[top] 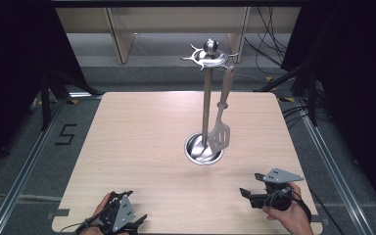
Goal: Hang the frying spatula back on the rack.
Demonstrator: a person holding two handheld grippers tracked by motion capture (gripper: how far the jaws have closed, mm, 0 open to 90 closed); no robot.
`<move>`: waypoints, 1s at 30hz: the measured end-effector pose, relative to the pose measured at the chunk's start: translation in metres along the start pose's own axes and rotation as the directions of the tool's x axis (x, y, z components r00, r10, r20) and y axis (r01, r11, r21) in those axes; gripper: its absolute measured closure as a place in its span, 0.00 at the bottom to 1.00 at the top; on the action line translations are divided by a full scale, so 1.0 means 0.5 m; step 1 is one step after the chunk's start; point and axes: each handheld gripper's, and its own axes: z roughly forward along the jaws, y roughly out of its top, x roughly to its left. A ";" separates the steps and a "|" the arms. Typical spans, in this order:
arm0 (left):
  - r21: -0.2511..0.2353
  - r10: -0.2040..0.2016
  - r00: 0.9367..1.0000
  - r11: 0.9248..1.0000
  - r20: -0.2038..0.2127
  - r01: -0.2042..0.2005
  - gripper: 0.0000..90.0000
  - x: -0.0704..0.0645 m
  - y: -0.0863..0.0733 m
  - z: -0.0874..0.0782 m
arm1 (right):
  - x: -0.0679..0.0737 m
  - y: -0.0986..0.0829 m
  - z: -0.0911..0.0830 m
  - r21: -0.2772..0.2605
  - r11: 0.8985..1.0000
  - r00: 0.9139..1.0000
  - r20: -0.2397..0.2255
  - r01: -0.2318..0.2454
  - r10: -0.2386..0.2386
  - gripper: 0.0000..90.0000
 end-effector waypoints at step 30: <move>-0.023 -0.020 1.000 1.000 -0.014 0.019 0.17 -0.005 -0.001 0.003 | 0.025 -0.064 -0.030 0.007 1.000 0.999 0.040 0.029 -0.029 0.21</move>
